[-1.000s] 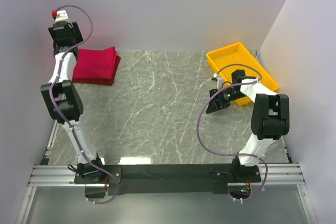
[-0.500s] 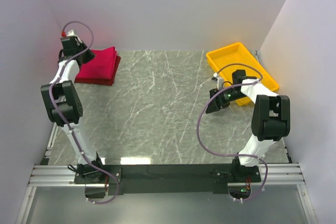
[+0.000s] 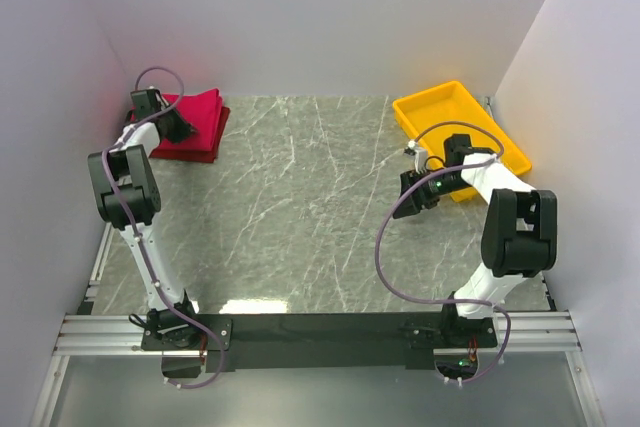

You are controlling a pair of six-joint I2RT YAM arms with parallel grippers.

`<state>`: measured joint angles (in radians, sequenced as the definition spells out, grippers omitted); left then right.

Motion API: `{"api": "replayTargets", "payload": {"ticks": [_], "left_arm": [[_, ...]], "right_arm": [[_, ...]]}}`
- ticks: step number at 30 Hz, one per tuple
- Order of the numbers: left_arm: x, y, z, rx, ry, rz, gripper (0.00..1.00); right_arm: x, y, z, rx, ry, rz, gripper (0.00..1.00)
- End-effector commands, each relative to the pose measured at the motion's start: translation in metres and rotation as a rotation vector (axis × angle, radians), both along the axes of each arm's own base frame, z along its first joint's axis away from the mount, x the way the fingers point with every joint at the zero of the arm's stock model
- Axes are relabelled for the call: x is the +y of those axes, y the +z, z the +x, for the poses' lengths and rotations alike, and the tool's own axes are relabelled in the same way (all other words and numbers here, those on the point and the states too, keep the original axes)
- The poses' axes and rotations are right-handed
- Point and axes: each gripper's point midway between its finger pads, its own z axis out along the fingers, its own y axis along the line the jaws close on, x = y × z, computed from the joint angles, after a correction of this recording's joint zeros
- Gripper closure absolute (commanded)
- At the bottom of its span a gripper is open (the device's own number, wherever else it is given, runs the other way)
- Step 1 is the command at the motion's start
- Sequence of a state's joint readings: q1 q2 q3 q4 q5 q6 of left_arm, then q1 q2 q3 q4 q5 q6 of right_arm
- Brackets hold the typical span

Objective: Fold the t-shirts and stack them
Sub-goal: Neatly place the folded tshirt to the corner

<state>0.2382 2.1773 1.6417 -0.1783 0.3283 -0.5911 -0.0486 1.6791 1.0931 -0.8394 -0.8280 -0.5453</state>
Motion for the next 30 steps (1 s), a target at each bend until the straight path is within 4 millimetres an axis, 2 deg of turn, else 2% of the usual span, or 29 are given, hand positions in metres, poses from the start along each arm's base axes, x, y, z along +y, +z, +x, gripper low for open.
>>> {"api": "replayTargets", "payload": {"ticks": [1,3,5,6,8,9,10,11,12,13,14,15,16,17,18,20,21,22,23,24,26,27,28,29,30], "left_arm": [[-0.007,-0.021,-0.009,0.057,-0.017,-0.034,0.99],[-0.008,-0.024,-0.008,0.064,-0.031,-0.032,0.97],[-0.008,-0.014,-0.003,0.027,-0.047,-0.023,0.93],[-0.008,-0.004,0.000,-0.002,-0.055,-0.013,0.87],[-0.009,0.037,0.008,-0.100,-0.075,0.010,0.79],[-0.008,0.054,0.010,-0.140,-0.089,0.031,0.71],[-0.008,0.084,0.010,-0.193,-0.095,0.055,0.67],[-0.009,0.102,0.009,-0.228,-0.102,0.070,0.64],[-0.008,0.116,0.005,-0.254,-0.107,0.094,0.59],[-0.008,0.151,-0.003,-0.314,-0.104,0.124,0.55],[-0.007,0.166,-0.009,-0.339,-0.089,0.146,0.51],[-0.008,0.167,-0.021,-0.338,-0.086,0.165,0.38],[-0.009,0.206,-0.041,-0.412,-0.073,0.197,0.32],[-0.007,0.215,-0.053,-0.427,-0.044,0.225,0.25],[-0.012,0.229,-0.082,-0.463,-0.031,0.241,0.13],[-0.010,0.235,-0.113,-0.474,0.016,0.269,0.05],[-0.012,0.215,-0.132,-0.436,0.026,0.265,0.01],[-0.017,0.237,-0.160,-0.486,0.040,0.278,0.01],[-0.019,0.237,-0.174,-0.487,0.052,0.279,0.01],[-0.022,0.240,-0.201,-0.509,0.072,0.289,0.01],[-0.027,0.231,-0.230,-0.481,0.099,0.269,0.01],[-0.026,0.218,-0.243,-0.450,0.124,0.265,0.01],[-0.029,0.225,-0.267,-0.473,0.148,0.270,0.01],[-0.029,0.222,-0.278,-0.467,0.168,0.266,0.01],[-0.031,0.227,-0.297,-0.501,0.199,0.256,0.00]], "right_arm": [[-0.001,0.018,-0.002,-0.047,0.004,0.003,0.31],[-0.001,0.021,-0.003,-0.056,0.004,-0.004,0.31],[-0.003,0.023,-0.004,-0.063,0.003,-0.012,0.31],[-0.003,0.026,-0.006,-0.071,0.007,-0.019,0.31],[-0.004,0.028,-0.010,-0.078,0.011,-0.026,0.31],[-0.005,0.031,-0.010,-0.094,0.014,-0.032,0.31],[-0.006,0.033,-0.011,-0.102,0.015,-0.041,0.31],[-0.007,0.035,-0.010,-0.113,0.015,-0.049,0.31],[-0.008,0.040,-0.009,-0.136,0.015,-0.057,0.31],[-0.010,0.043,-0.008,-0.151,0.014,-0.069,0.31],[-0.012,0.047,-0.004,-0.176,0.014,-0.086,0.31],[-0.014,0.054,-0.003,-0.209,0.013,-0.099,0.31],[-0.016,0.059,0.000,-0.232,0.009,-0.109,0.31],[-0.019,0.065,0.003,-0.261,0.005,-0.133,0.31],[-0.022,0.073,0.005,-0.303,-0.004,-0.150,0.30],[-0.025,0.085,0.008,-0.362,-0.017,-0.173,0.27],[-0.027,0.098,0.009,-0.426,-0.028,-0.187,0.26],[-0.029,0.105,0.011,-0.462,-0.044,-0.199,0.18],[-0.031,0.110,0.012,-0.490,-0.059,-0.213,0.13],[-0.036,0.124,0.014,-0.557,-0.092,-0.239,0.13],[-0.041,0.132,0.015,-0.610,-0.130,-0.262,0.12],[-0.048,0.146,0.017,-0.669,-0.181,-0.294,0.11],[-0.052,0.152,0.019,-0.694,-0.222,-0.308,0.10],[-0.059,0.149,0.020,-0.693,-0.282,-0.330,0.07],[-0.065,0.165,0.025,-0.738,-0.397,-0.323,0.02]]}}
